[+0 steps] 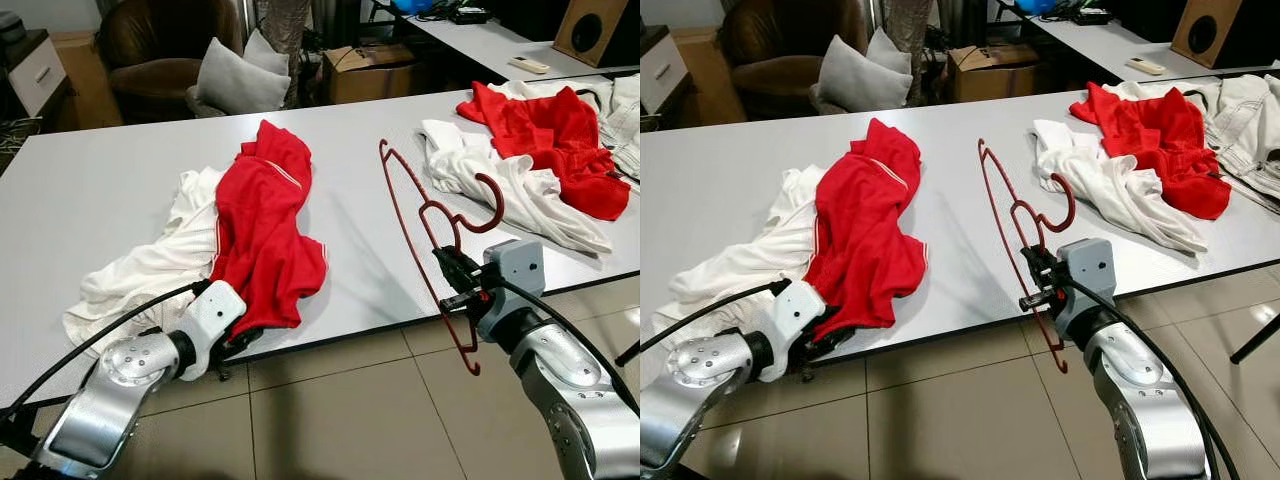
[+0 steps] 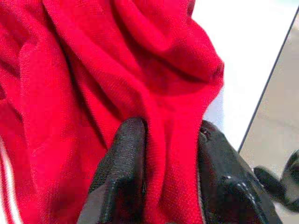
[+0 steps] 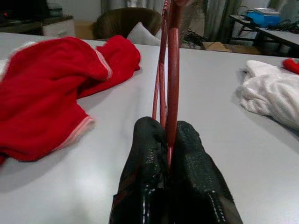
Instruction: Hang hanger
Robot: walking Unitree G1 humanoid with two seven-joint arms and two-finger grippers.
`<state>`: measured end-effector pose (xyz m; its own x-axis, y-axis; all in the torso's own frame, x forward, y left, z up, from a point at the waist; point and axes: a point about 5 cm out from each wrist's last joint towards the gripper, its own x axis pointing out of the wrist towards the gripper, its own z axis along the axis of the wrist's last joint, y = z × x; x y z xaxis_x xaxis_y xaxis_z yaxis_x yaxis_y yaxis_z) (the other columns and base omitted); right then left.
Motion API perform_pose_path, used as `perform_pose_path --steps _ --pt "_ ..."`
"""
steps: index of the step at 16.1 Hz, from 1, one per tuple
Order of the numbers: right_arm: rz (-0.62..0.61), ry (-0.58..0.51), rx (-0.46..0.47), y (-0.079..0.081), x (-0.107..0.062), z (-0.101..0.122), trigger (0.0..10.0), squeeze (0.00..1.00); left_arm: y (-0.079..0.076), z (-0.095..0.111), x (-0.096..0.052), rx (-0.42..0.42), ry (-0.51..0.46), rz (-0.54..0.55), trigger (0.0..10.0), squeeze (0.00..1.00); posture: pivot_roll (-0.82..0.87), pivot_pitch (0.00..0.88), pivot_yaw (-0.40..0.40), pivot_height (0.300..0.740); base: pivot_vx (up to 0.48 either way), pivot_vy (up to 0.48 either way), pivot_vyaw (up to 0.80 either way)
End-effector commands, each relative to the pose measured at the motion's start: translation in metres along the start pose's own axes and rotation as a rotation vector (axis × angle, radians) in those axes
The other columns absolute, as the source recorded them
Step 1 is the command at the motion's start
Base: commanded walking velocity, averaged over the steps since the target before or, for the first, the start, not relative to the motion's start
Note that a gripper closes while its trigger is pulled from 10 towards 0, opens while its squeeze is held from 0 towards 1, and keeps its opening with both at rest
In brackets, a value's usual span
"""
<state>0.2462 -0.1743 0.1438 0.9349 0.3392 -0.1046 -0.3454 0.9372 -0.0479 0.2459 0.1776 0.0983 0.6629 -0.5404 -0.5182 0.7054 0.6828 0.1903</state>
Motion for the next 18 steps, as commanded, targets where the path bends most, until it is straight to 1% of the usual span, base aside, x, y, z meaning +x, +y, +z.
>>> perform_pose_path --steps 1,3,4,6,7,8,9,10,11,12,13,14,15,16,17,18 --pt "0.040 -0.052 0.019 0.005 -0.003 0.010 10.0 0.00 0.002 0.010 0.004 -0.046 -0.055 -0.024 0.0 0.00 -0.15 0.000 0.049 0.740 0.000 0.000 0.00" --pt "0.068 -0.086 0.024 0.008 -0.005 0.015 10.0 0.00 0.003 0.023 0.010 -0.107 -0.122 -0.054 0.0 0.00 -0.15 0.000 0.054 0.740 0.000 0.000 0.00" --pt "0.096 -0.107 0.022 0.010 -0.008 0.018 10.0 0.00 0.006 0.035 0.019 -0.165 -0.179 -0.075 0.0 0.00 -0.16 0.000 0.056 0.740 0.000 0.000 0.00" --pt "0.128 -0.113 0.025 0.012 -0.011 0.019 10.0 0.00 0.015 0.054 0.034 -0.258 -0.263 -0.068 0.0 0.00 -0.16 0.000 0.060 0.740 0.000 0.000 0.00" --pt "0.175 -0.112 0.020 0.014 -0.014 0.019 10.0 0.00 0.021 0.063 0.039 -0.295 -0.297 -0.053 0.0 0.00 -0.16 0.000 0.060 0.740 0.000 0.000 0.00" --pt "0.260 -0.122 0.028 0.019 -0.023 0.022 10.0 0.00 0.041 0.089 0.043 -0.391 -0.409 0.020 0.0 0.00 -0.16 0.000 0.064 0.740 0.000 0.000 0.00" --pt "0.273 -0.123 0.027 0.019 -0.024 0.022 10.0 0.00 0.045 0.094 0.043 -0.407 -0.429 0.033 0.0 0.00 -0.16 0.000 0.065 0.740 0.000 0.000 0.00" --pt "0.275 -0.105 0.004 0.016 -0.030 0.020 10.0 0.00 0.056 0.097 0.036 -0.187 -0.373 0.070 0.0 0.00 -0.17 0.000 0.088 0.740 0.000 0.000 0.00" --pt "0.268 -0.103 0.001 0.014 -0.031 0.019 10.0 0.00 0.056 0.095 0.034 -0.123 -0.346 0.057 0.0 0.00 -0.17 0.000 0.088 0.740 0.000 0.000 0.00" --pt "0.246 -0.097 0.001 0.011 -0.033 0.017 10.0 0.00 0.051 0.088 0.027 -0.063 -0.320 -0.005 9.9 0.00 -0.17 0.000 0.091 0.740 0.000 0.000 0.00" --pt "0.228 -0.086 0.000 0.009 -0.035 0.015 10.0 0.00 0.042 0.081 0.018 -0.027 -0.307 -0.083 10.0 0.00 -0.17 0.000 0.089 0.740 0.000 0.000 0.00" --pt "0.223 -0.080 0.001 0.007 -0.036 0.014 10.0 0.00 0.037 0.076 0.011 -0.012 -0.300 -0.130 10.0 0.00 -0.16 0.000 0.082 0.740 0.000 0.000 0.00" --pt "0.225 -0.077 0.004 0.007 -0.037 0.013 10.0 0.00 0.031 0.073 0.006 0.002 -0.293 -0.174 10.0 0.43 -0.16 0.000 0.078 0.740 0.000 0.000 0.00" --pt "0.228 -0.069 0.005 0.006 -0.036 0.012 10.0 0.00 0.020 0.068 0.000 0.009 -0.264 -0.267 10.0 1.00 -0.15 0.000 0.068 0.740 0.000 0.000 0.00" --pt "0.231 -0.064 0.006 0.006 -0.036 0.011 10.0 0.00 0.011 0.063 -0.003 0.017 -0.232 -0.335 10.0 1.00 -0.14 0.000 0.064 0.740 0.000 0.000 0.00" --pt "0.237 -0.054 0.008 0.006 -0.036 0.010 10.0 0.00 -0.011 0.048 -0.011 0.044 -0.120 -0.486 10.0 1.00 -0.14 0.000 0.058 0.740 0.000 0.000 0.00"
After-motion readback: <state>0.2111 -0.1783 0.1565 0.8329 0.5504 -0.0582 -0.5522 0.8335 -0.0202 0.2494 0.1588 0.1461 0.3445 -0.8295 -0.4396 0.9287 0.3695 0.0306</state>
